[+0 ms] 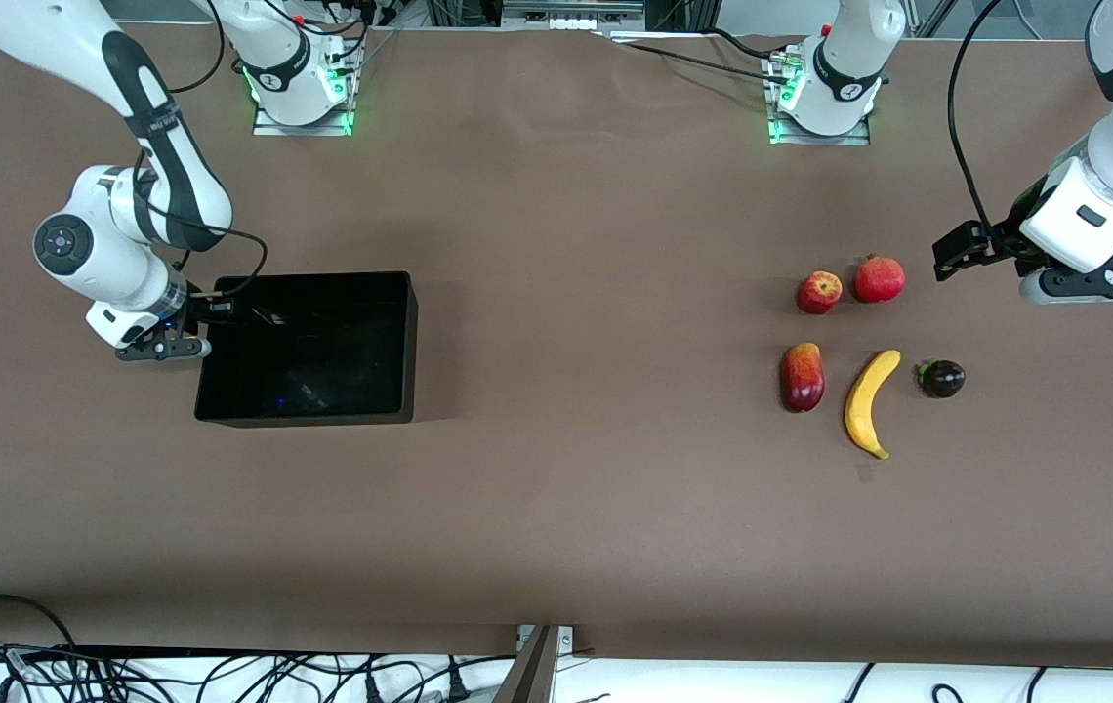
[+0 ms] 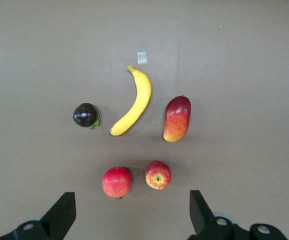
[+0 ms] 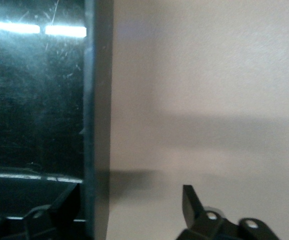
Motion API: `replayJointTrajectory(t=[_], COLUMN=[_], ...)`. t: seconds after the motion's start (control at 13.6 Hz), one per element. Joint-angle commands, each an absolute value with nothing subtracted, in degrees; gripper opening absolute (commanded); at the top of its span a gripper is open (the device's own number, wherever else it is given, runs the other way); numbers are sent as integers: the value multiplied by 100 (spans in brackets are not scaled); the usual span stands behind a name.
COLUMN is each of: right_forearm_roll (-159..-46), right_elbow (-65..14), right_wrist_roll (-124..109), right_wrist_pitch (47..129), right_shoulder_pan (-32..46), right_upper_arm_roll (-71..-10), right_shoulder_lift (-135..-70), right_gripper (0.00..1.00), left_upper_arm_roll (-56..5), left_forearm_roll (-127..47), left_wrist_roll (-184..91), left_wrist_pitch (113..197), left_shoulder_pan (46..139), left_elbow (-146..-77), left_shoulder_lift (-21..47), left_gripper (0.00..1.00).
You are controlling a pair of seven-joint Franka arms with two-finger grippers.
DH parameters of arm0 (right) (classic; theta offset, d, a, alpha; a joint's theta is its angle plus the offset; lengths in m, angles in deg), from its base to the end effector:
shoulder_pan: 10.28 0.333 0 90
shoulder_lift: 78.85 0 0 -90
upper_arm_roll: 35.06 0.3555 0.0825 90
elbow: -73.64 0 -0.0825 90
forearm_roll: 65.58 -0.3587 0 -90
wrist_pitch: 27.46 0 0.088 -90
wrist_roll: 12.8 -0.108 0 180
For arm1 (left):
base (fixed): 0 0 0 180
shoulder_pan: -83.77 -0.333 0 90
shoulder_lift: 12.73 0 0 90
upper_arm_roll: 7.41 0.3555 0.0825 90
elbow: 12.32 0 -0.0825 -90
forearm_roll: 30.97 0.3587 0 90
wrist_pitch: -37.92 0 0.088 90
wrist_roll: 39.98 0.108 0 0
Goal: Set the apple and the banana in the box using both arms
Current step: 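Lower the right gripper against the black box's side wall, then push the black box with the right gripper toward the fruit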
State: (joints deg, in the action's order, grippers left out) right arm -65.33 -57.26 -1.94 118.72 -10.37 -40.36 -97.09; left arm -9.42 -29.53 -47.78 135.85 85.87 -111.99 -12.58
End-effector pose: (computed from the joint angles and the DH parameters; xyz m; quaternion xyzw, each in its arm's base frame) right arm 0.5246 -0.0489 0.2675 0.9982 0.0515 -0.0271 0.0120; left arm 0.5341 -0.0360 0.5976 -0.9993 -0.0303 0.0151 0.0140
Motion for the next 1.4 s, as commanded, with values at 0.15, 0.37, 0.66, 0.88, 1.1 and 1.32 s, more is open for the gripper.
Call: replayJointTrajectory(t=[0.15, 0.37, 0.66, 0.88, 1.1, 1.32], right_forearm_roll=[-6515, -6532, -6882, -7200, -7209, -7183], right_elbow=[-5486, -5450, -4347, -3169, -2245, -1349], right_wrist_roll=[-23, -5, -154, -1082, -2566, -4149], right_wrist_pitch=[11580, 11518, 10335, 9455, 9189, 9207], right_shoulder_pan=[-1107, -1107, -959, -29, 999, 2019], right_upper_arm_roll=[-3902, -3604, -2954, -2935, -2935, -2935], right_shoulder_lift=[-9652, -9486, -9485, -9765, -10397, -11275], right_gripper=[0, 0, 0, 0, 0, 0], left_upper_arm_roll=[-987, -987, -1005, -1014, -1014, -1014], left_forearm_roll=[-3026, -3026, -3026, -3026, -3026, -3026], left_wrist_roll=[-4789, -4789, -4797, -4797, -4797, -4797], left_wrist_pitch=[13442, 13442, 13442, 13442, 13442, 13442], left_shoulder_pan=[8597, 8597, 8606, 8597, 8597, 8597], left_elbow=[-11067, -11041, -11040, -11040, -11040, -11040], left_shoulder_lift=[-1255, -1246, -1246, -1246, -1246, -1246], left_gripper=[100, 100, 100, 100, 100, 100])
